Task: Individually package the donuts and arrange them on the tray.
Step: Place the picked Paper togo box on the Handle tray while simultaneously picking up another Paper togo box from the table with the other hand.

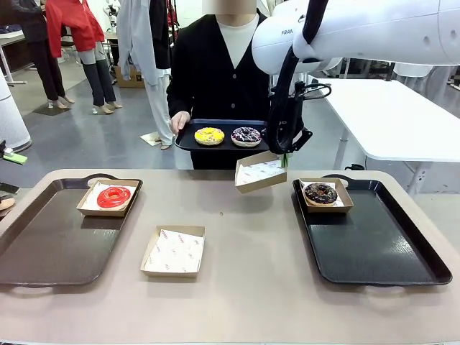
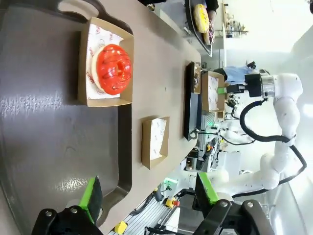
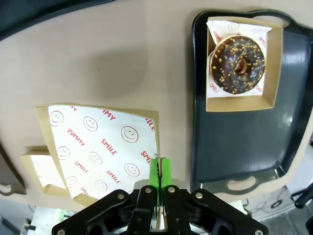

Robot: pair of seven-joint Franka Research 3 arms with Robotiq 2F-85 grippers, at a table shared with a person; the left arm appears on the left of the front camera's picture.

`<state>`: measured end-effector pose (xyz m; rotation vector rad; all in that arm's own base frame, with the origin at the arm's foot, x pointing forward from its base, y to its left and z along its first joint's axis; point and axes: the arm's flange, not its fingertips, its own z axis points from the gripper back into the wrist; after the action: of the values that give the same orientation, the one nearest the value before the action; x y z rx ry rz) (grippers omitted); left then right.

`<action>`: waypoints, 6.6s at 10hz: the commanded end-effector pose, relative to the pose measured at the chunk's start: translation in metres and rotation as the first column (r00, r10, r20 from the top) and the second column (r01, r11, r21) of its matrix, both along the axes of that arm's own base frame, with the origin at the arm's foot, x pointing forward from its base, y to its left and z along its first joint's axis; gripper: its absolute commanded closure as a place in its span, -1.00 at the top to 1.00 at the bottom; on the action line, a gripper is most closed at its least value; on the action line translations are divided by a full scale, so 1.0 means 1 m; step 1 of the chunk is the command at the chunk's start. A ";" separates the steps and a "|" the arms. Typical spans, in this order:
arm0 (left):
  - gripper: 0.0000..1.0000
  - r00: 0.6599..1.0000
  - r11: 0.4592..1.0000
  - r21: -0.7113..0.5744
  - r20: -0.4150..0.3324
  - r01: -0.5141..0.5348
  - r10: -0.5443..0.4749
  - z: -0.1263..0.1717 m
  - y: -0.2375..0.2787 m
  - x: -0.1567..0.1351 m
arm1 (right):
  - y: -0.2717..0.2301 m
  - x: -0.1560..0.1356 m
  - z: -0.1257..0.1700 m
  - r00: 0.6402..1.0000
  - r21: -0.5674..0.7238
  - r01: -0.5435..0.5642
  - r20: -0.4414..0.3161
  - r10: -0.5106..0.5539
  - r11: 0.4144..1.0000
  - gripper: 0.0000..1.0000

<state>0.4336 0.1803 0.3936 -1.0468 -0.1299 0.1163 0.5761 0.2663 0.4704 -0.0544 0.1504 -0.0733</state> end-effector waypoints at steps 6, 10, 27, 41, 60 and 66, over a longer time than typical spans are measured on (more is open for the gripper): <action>1.00 0.999 0.999 -0.018 -0.029 -0.035 0.034 -0.004 0.004 -0.002 | 0.013 0.003 0.001 1.000 0.001 -0.012 -0.003 0.012 1.000 -1.00; 1.00 0.999 0.999 -0.018 -0.029 -0.035 0.034 -0.004 0.004 -0.002 | 0.013 0.003 0.001 1.000 0.001 -0.012 -0.003 0.012 1.000 -1.00; 1.00 0.999 0.999 -0.018 -0.029 -0.035 0.034 -0.004 0.004 -0.002 | 0.013 0.003 0.001 1.000 0.001 -0.012 -0.003 0.012 1.000 -1.00; 1.00 0.998 0.999 -0.020 -0.040 -0.044 0.043 -0.004 0.003 -0.002 | 0.013 0.004 0.002 1.000 0.001 -0.013 -0.004 0.013 1.000 -0.97; 1.00 0.982 0.603 0.777 -0.111 0.181 -0.152 0.048 -0.340 0.030 | -0.259 -0.155 -0.060 0.998 0.178 -0.022 0.059 0.012 0.984 -0.97; 1.00 0.979 0.527 0.826 -0.150 0.202 -0.139 -0.007 -0.390 0.022 | -0.274 -0.132 -0.072 1.000 0.165 0.000 0.003 -0.001 0.986 -0.97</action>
<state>0.4582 -0.2029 0.3932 -0.0808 0.0068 -0.1381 0.4371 -0.0015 0.3944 0.1275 0.1358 -0.0663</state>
